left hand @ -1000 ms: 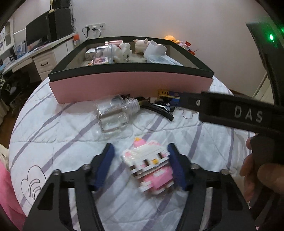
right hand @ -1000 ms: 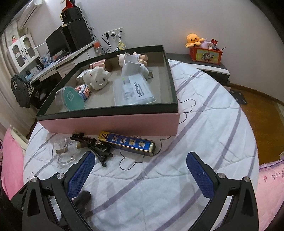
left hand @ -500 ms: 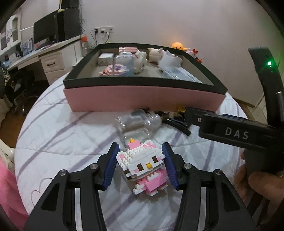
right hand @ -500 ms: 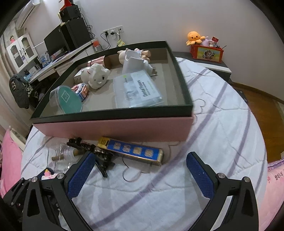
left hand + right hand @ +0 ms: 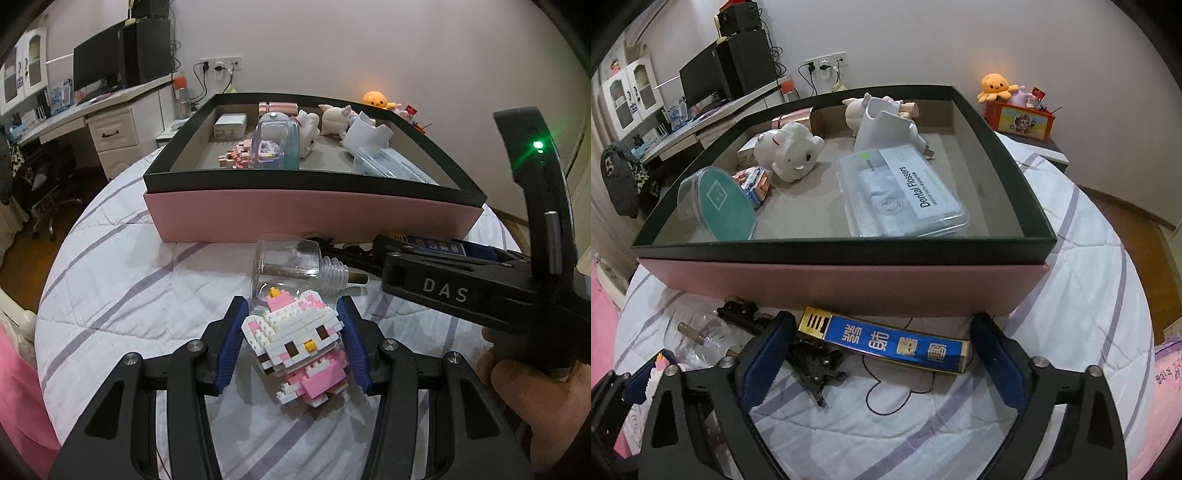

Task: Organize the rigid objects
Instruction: 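Lift the blue-and-gold box with the right tool while the left tool carries Hello Kitty into the pink box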

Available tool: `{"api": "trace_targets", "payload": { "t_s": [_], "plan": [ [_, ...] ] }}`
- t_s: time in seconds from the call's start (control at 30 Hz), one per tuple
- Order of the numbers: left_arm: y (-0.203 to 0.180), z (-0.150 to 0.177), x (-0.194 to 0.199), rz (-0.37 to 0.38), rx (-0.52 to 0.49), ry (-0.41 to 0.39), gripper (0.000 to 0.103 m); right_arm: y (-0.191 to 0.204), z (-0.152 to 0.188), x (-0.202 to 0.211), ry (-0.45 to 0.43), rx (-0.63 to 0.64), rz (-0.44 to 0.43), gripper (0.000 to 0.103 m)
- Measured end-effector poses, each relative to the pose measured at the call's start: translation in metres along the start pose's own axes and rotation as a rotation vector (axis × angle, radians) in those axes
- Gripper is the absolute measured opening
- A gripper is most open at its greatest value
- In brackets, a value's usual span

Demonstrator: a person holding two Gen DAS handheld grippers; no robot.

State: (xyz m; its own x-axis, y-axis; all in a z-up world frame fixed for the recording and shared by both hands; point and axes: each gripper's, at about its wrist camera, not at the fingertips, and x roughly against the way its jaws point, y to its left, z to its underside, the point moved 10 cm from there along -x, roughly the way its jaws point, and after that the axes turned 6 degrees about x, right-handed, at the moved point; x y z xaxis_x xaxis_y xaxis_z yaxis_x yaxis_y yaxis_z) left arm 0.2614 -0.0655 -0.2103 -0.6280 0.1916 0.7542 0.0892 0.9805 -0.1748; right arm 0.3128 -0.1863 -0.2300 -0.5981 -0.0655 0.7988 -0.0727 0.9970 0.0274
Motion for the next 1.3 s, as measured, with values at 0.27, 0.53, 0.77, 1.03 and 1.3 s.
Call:
{"api": "trace_targets", "payload": {
  "t_s": [0.27,0.53,0.77,1.03,1.3],
  "plan": [
    [0.004,-0.004,0.011,-0.004,0.003,-0.025,0.051,-0.008,0.007,0.017,-0.033,-0.013,-0.044,0.084],
    [0.008,-0.012,0.030,0.002,0.007,-0.057,0.051,-0.015,0.003,0.043,-0.079,-0.028,-0.060,0.084],
    [0.008,-0.040,0.054,0.021,0.004,-0.108,0.051,-0.009,-0.018,0.075,-0.143,-0.013,-0.089,0.084],
    [0.016,-0.119,0.081,0.025,0.004,-0.236,0.051,-0.004,-0.073,0.109,-0.237,0.030,-0.107,0.084],
    [0.022,-0.197,0.056,0.051,0.014,-0.261,0.051,0.003,-0.143,0.099,-0.268,0.073,-0.097,0.084]
  ]
}}
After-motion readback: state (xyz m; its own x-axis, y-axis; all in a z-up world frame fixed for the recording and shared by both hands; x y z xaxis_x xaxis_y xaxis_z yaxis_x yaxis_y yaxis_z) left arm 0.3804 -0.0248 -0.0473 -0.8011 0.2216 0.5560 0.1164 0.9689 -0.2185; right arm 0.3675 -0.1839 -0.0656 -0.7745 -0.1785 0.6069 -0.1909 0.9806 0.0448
